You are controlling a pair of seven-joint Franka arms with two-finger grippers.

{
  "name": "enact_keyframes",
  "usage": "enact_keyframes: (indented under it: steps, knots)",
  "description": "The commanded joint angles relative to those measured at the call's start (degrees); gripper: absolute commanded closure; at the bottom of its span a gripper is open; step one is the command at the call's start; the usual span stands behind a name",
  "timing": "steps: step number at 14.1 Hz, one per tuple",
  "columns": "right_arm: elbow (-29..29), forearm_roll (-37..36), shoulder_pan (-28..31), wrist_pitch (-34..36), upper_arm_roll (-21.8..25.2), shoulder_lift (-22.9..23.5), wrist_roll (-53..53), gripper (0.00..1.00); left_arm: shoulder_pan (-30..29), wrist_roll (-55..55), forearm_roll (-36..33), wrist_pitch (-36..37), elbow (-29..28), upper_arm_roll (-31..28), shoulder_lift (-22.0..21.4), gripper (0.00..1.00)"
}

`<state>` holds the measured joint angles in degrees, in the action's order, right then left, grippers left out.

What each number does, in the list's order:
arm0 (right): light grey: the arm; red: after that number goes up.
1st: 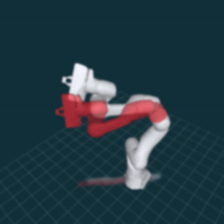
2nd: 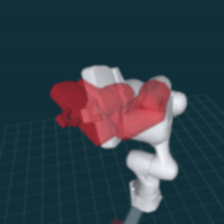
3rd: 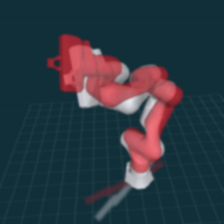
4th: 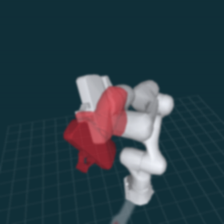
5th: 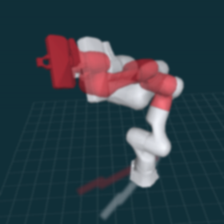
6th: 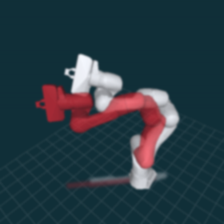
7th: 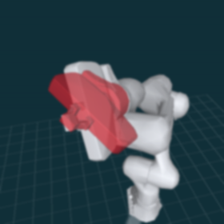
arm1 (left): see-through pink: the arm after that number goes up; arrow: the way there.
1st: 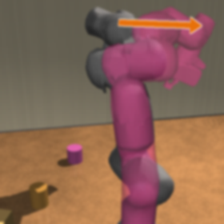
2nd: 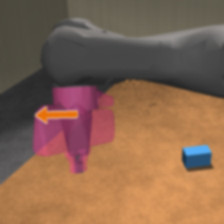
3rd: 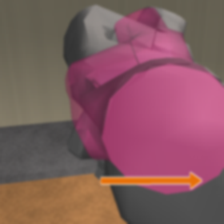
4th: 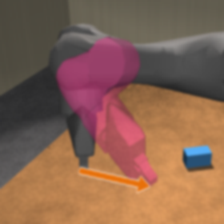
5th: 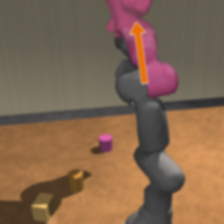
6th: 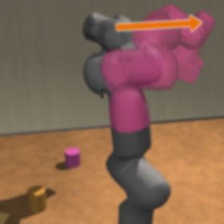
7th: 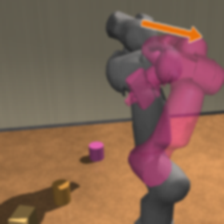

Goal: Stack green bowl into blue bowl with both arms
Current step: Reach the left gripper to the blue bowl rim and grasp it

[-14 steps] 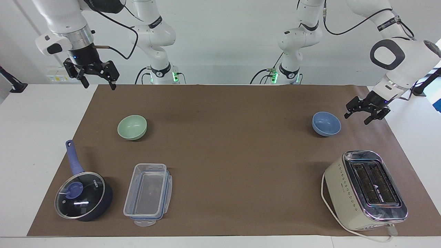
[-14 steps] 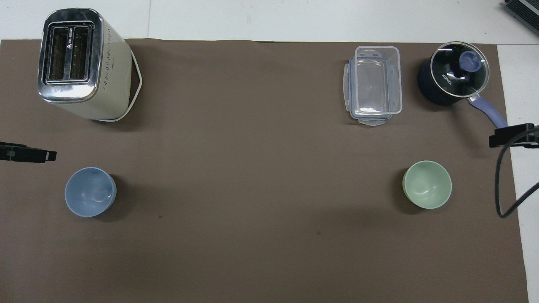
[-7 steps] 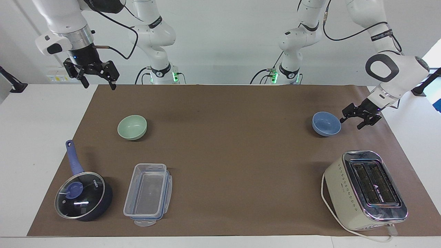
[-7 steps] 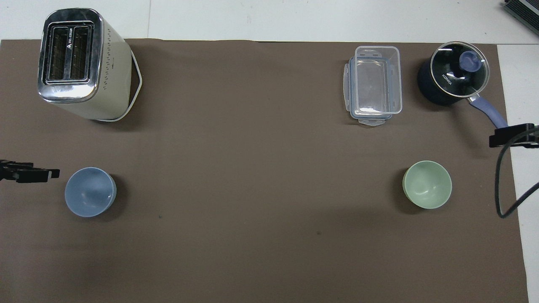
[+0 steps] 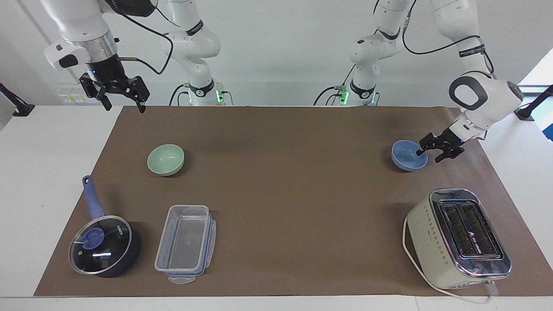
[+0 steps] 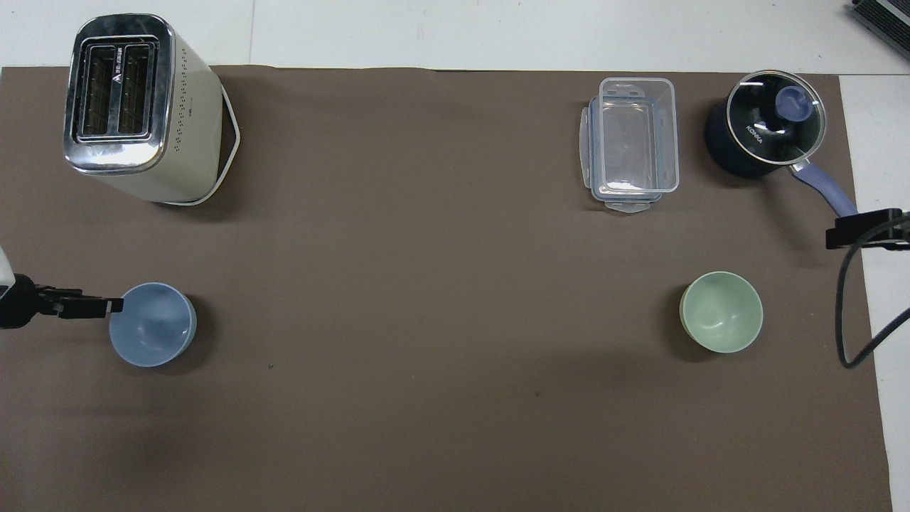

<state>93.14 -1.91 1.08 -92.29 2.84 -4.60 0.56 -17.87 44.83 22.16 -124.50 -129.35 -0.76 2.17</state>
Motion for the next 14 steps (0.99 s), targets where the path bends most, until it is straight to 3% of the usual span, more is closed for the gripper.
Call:
enact_keyframes:
  steps: [1, 5, 7, 11, 14]
  knots:
    - [1.1, -0.6, 0.4, -0.8, -0.2, -0.7, -0.3, 0.0, 0.6, -3.1, 1.0, -1.6, -1.1, 0.0, -0.5, 0.25]
    - [1.1, -0.6, 0.4, -0.8, -0.2, -0.7, -0.3, 0.0, 0.6, -7.9, -0.4, -2.0, -1.1, -0.1, -0.3, 0.3]
    - [1.1, -0.6, 0.4, -0.8, -0.2, -0.7, -0.3, 0.0, 0.6, -8.6, -1.6, -2.1, -1.1, -0.1, -0.3, 0.47]
    - [1.1, -0.6, 0.4, -0.8, -0.3, -0.7, -0.3, 0.0, 0.4, -8.4, -1.7, -1.4, -0.9, -0.1, -0.3, 1.0]
    - [1.1, -0.6, 0.4, -0.8, -0.2, -0.7, -0.3, 0.0, 0.3, -7.7, -1.8, -0.7, -0.5, -0.1, -0.3, 1.0]
